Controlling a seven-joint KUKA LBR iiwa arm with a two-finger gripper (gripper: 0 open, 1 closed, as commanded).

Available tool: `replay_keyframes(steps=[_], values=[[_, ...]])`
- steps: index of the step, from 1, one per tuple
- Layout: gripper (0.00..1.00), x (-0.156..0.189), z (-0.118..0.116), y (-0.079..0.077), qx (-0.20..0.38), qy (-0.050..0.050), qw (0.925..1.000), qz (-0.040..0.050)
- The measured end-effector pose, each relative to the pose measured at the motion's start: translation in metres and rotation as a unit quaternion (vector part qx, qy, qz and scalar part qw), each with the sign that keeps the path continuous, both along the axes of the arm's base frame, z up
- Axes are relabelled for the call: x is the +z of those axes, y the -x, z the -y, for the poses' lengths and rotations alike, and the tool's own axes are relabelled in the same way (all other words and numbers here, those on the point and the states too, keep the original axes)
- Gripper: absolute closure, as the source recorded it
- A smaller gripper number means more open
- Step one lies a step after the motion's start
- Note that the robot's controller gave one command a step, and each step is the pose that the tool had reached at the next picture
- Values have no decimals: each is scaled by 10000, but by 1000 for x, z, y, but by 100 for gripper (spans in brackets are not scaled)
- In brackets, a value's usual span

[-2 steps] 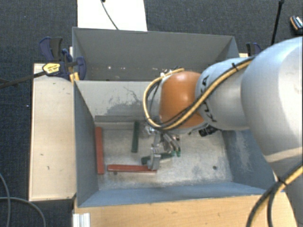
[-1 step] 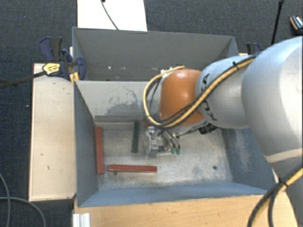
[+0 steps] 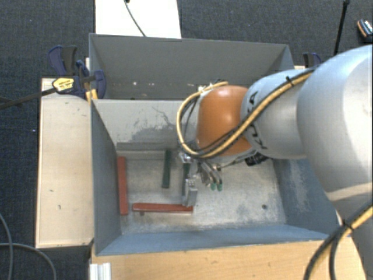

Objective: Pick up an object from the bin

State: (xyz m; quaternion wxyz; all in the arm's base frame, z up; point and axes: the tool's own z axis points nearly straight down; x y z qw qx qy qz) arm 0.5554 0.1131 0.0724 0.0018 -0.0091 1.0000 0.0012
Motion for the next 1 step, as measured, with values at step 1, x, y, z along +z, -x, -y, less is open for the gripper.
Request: replay_keyframes(steps=[1], values=[[0, -1, 55, -6, -153, 16, 9999, -9]])
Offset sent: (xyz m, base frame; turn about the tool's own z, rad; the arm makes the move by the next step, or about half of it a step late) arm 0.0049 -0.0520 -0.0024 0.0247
